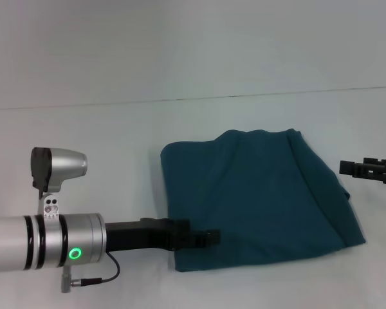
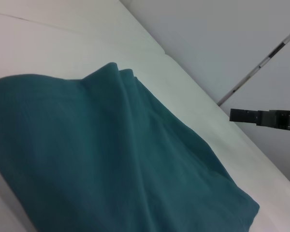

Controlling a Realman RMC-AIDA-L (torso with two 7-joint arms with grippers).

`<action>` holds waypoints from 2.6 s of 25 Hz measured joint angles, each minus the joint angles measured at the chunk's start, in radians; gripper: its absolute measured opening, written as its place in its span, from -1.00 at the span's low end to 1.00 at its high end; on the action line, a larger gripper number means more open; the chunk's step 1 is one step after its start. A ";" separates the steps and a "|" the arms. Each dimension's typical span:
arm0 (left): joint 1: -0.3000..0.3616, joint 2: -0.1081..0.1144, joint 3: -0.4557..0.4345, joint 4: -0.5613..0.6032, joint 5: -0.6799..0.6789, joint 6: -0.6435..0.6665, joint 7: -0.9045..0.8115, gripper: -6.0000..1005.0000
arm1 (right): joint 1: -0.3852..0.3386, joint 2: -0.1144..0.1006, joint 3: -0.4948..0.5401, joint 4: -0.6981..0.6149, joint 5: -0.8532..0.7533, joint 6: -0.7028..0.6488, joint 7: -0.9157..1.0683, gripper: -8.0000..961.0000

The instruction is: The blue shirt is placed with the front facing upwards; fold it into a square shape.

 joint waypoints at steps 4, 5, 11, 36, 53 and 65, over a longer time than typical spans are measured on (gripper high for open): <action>-0.009 -0.001 0.007 -0.003 0.000 -0.002 -0.025 0.85 | 0.000 0.000 0.004 -0.003 0.000 -0.007 0.003 0.93; -0.010 -0.001 0.007 -0.003 0.000 -0.002 -0.028 0.85 | 0.000 0.000 0.005 -0.003 0.000 -0.009 0.003 0.93; -0.010 0.001 0.003 0.004 0.000 -0.003 -0.040 0.85 | 0.000 0.000 0.006 -0.005 0.000 -0.010 0.004 0.93; -0.016 0.002 0.006 0.058 0.081 -0.092 -0.134 0.84 | 0.009 -0.005 0.007 -0.007 0.002 -0.014 0.020 0.93; -0.034 -0.004 0.036 0.059 0.089 -0.100 -0.144 0.84 | 0.010 -0.009 0.007 -0.008 0.004 -0.023 0.035 0.93; -0.051 -0.002 0.080 0.066 0.102 -0.137 -0.153 0.60 | 0.010 -0.009 0.010 -0.008 0.006 -0.022 0.036 0.93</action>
